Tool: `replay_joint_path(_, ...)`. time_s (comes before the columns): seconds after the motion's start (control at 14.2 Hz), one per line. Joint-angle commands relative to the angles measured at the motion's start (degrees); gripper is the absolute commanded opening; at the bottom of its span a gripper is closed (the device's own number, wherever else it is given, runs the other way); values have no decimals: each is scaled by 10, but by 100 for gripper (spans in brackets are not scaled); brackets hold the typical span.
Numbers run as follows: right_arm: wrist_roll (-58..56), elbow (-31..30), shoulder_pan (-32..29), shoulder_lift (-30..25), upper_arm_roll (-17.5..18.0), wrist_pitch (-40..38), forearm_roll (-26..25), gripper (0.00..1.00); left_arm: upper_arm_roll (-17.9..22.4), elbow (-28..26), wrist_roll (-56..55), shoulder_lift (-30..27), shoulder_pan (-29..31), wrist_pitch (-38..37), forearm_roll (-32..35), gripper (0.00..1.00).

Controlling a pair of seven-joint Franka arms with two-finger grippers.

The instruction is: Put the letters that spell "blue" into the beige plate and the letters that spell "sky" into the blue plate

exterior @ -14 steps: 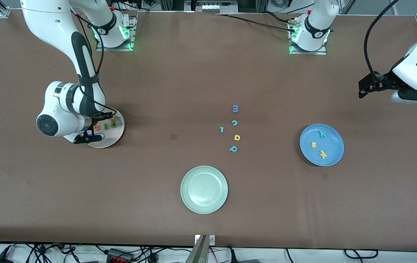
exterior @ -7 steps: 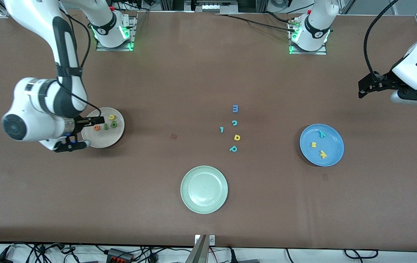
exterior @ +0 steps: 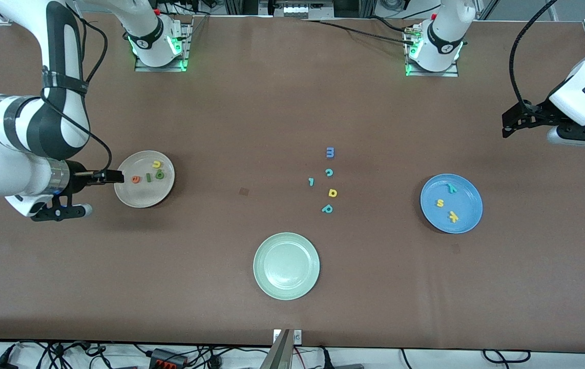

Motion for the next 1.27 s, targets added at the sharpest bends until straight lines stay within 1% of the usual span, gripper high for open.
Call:
replay_joint_path(0.0,83,25,9,2,1,-14,14,100,2,14,10,5,-1,-12,-12,100)
replay_joint_path(0.14,124,24,21,-8,5,-9,14,100,2,14,10,5,-2,-12,-12,100)
replay_joint_path(0.21,134,25,16,-12,13,-5,11,100,2,14,10,5,-2,-12,-12,100)
replay_joint_path(0.28,127,25,3,-19,34,-5,2,100,2,15,10,5,-2,-12,-12,100)
replay_joint_path(0.42,125,26,-50,-39,88,5,-28,100,2,14,10,5,-2,-12,-12,100)
replay_joint_path(0.49,125,26,-82,-51,120,17,-64,100,2,14,10,5,-2,-12,-12,100)
replay_joint_path(0.56,125,26,-106,-62,146,28,-112,100,2,14,10,5,-2,-12,-12,100)
replay_joint_path(0.63,133,26,-125,-74,170,37,-142,100,2,15,10,5,-2,-12,-12,100)
replay_joint_path(0.77,133,26,-177,-102,213,37,-144,100,2,14,10,5,-2,-12,-12,100)
replay_joint_path(0.84,128,26,-198,-113,224,36,-144,100,2,15,12,5,-1,-12,-12,100)
replay_joint_path(1.05,119,26,-244,-140,234,29,-145,100,2,14,11,5,-1,-12,-12,100)
replay_joint_path(1.12,117,26,-265,-150,249,28,-145,100,2,14,11,5,-1,-12,-12,100)
replay_joint_path(1.2,114,26,-293,-159,275,25,-147,100,2,15,11,5,-1,-11,-12,100)
